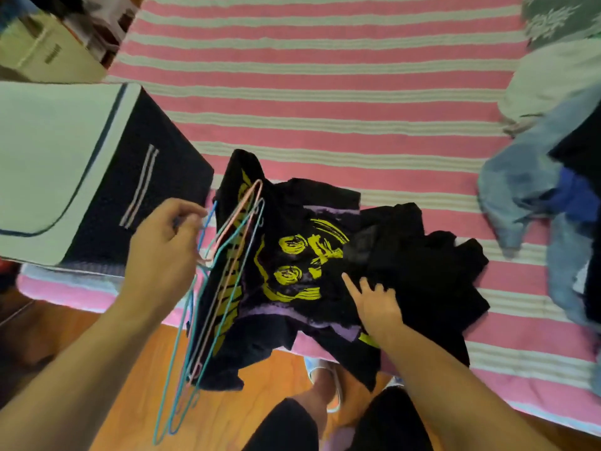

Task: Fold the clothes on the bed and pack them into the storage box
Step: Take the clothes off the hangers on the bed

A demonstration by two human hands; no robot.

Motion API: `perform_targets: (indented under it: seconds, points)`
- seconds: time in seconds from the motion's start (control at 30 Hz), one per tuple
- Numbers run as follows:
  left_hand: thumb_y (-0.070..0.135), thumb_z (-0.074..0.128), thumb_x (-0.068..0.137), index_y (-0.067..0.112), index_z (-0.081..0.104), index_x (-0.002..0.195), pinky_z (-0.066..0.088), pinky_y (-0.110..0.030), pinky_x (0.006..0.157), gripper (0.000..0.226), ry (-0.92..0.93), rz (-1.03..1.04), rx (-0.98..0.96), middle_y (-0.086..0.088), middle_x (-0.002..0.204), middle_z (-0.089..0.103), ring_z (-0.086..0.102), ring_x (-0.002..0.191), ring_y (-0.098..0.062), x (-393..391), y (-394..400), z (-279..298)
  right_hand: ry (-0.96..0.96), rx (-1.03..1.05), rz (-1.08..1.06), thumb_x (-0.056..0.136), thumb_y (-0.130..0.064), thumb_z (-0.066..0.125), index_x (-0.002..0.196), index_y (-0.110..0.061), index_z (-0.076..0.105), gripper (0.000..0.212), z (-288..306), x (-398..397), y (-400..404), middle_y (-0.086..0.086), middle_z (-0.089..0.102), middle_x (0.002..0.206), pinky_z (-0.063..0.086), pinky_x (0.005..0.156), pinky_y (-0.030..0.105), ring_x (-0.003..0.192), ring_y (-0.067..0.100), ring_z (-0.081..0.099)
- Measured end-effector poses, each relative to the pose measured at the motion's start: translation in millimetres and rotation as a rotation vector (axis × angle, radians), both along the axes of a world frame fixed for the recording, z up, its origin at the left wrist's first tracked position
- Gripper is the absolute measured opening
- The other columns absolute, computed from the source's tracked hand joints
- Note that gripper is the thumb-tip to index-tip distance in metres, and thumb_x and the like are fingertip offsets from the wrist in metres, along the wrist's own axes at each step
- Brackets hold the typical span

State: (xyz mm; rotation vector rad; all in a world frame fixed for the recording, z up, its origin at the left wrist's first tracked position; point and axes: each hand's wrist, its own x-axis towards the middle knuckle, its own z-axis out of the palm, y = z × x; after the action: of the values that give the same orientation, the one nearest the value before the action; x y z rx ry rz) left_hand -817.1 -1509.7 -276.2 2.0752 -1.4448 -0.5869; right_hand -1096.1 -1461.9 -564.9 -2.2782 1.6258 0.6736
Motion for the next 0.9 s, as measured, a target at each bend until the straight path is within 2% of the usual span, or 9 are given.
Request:
perform_targets:
  seconds: [0.07,0.13,0.23,0.33,0.43,0.57,0.63,0.77,0.9]
  points:
    - [0.016,0.056,0.098,0.021,0.068,0.099,0.057,-0.049,0.069,0.014,0.018,-0.053,-0.005,-0.001,0.087,0.067,0.064,0.077,-0.031,5.9,-6.5,-0.2,0.006,-0.096,-0.068,0.093,-0.010,0.056,0.158,-0.018,0.019,0.075,-1.2,-0.8,-2.7,0.013,0.061,0.120,0.051,0.077,0.038,0.097,0.031,0.065]
    - [0.015,0.056,0.099,0.023,0.069,0.096,0.055,-0.034,0.060,0.016,0.081,-0.119,-0.006,-0.002,0.084,0.068,0.062,0.065,-0.023,-1.6,-13.8,6.8,-0.018,-0.104,-0.267,0.081,-0.011,0.074,0.116,-0.014,0.064,0.037,39.5,-18.6,-1.0,0.009,0.066,0.088,0.055,0.060,0.035,0.072,0.031,0.069]
    - [0.013,0.055,0.099,0.023,0.069,0.094,0.046,-0.026,0.053,0.018,0.139,-0.137,-0.010,-0.009,0.083,0.068,0.056,0.057,-0.020,-15.8,-22.5,18.7,-0.293,-0.157,-0.753,0.092,-0.021,0.058,0.091,-0.017,0.062,0.006,121.7,-54.7,-5.9,0.011,0.065,0.085,0.045,0.060,0.038,0.079,0.040,0.065]
    - [0.019,0.054,0.099,0.030,0.068,0.092,0.052,-0.042,0.063,0.019,0.271,-0.200,0.041,-0.007,0.084,0.069,0.062,0.067,-0.035,-43.9,-33.3,47.5,-0.523,-0.427,-1.139,0.087,-0.033,0.040,0.081,-0.020,0.056,0.021,243.9,-107.2,17.5,0.005,0.058,0.078,0.035,0.065,0.035,0.076,0.032,0.055]
    - [0.028,0.052,0.091,0.044,0.067,0.090,0.055,-0.046,0.069,0.023,0.387,-0.276,0.077,-0.007,0.095,0.071,0.064,0.075,-0.036,-87.7,-46.8,79.0,-0.633,-0.864,-1.291,0.084,-0.025,0.047,0.094,-0.017,0.067,0.024,365.2,-141.1,58.0,0.003,0.062,0.083,0.037,0.070,0.034,0.082,0.025,0.056]
    - [0.015,0.046,0.093,0.041,0.067,0.088,0.043,-0.037,0.062,0.034,0.513,-0.331,0.098,-0.009,0.085,0.067,0.058,0.064,-0.031,-148.2,-62.1,112.1,-0.774,-1.423,-1.240,0.085,-0.007,0.049,0.104,-0.023,0.067,0.031,485.9,-171.2,86.5,-0.006,0.061,0.086,0.040,0.074,0.010,0.076,-0.001,0.053]
    - [0.004,0.043,0.092,0.027,0.068,0.092,0.042,-0.038,0.064,0.034,0.611,-0.334,0.101,-0.010,0.073,0.061,0.053,0.061,-0.025,-175.8,-68.3,128.6,-0.849,-1.617,-1.204,0.085,-0.009,0.047,0.090,-0.037,0.064,0.033,528.8,-197.5,89.3,-0.013,0.060,0.081,0.051,0.082,0.020,0.079,-0.002,0.059]
    - [-0.008,0.038,0.094,0.009,0.067,0.095,0.043,-0.032,0.061,0.033,0.769,-0.332,0.076,-0.009,0.066,0.051,0.053,0.043,-0.010,-214.4,-80.4,151.4,-0.949,-1.707,-1.154,0.079,-0.029,0.045,0.081,-0.052,0.064,0.030,572.5,-273.6,71.2,-0.013,0.065,0.086,0.057,0.083,0.054,0.093,0.022,0.068]
    - [-0.011,0.037,0.099,0.005,0.066,0.089,0.055,-0.022,0.057,0.034,0.944,-0.331,0.064,-0.010,0.067,0.056,0.061,0.050,-0.014,-248.4,-86.6,174.7,-1.076,-1.683,-1.019,0.087,-0.020,0.046,0.088,-0.031,0.063,0.021,600.3,-337.0,12.7,-0.003,0.066,0.094,0.058,0.076,0.029,0.084,-0.002,0.065]
